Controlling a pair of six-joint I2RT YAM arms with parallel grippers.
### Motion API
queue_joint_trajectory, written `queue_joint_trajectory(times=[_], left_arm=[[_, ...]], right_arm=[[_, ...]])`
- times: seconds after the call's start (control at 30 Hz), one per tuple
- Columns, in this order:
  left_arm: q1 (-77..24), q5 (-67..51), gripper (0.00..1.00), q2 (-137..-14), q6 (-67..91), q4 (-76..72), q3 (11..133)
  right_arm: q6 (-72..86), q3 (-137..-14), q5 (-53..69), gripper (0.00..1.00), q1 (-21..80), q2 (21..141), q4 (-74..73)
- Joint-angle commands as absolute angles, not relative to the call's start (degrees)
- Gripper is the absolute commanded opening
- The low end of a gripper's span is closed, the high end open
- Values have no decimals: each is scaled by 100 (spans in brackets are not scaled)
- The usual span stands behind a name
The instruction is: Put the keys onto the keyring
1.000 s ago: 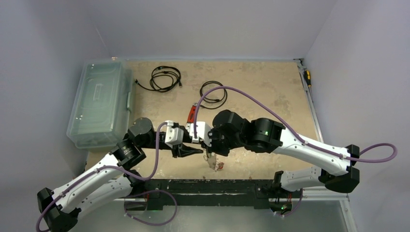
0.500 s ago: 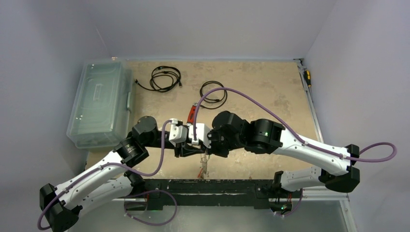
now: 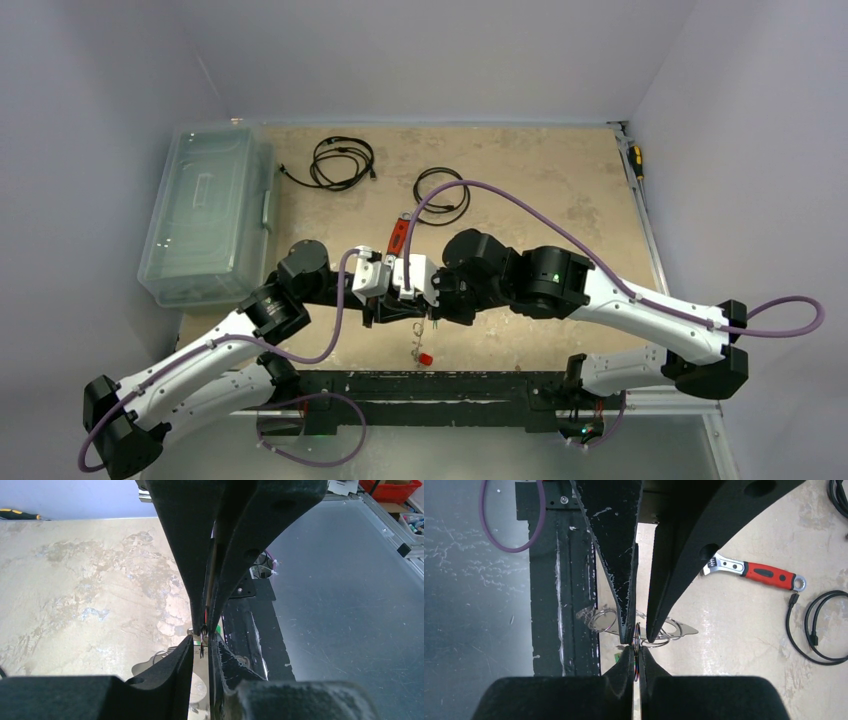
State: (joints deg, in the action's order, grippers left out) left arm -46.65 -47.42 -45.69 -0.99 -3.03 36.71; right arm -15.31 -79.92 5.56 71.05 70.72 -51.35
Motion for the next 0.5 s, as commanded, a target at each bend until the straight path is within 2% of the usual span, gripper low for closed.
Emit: queue_joint_trajectory(times=[0.0,0.17,0.3,0.43,0.47], left_arm=[[-4706,-4877,15,-4604,-45,-557,3623],[-4730,-4895,13,-4653,-44,-589,3621],[-4742,-4855,0,-4647,-48,-581,3628],[-4740,-4587,0,-4456,-225,-415,3679],[-4742,-4527,0,-4402,-285,-367,3710]], right_arm=[[-1600,-8258,676,0,7167,6890,-4791],[-1608,-8239,703,0,7180,6891,-4757],[-1612,-8202,712,0,7189,6891,-4737],[-1611,-8161,673,0,7195,6838,-4693],[-1594,-8142,621,5,7195,6807,-4660]])
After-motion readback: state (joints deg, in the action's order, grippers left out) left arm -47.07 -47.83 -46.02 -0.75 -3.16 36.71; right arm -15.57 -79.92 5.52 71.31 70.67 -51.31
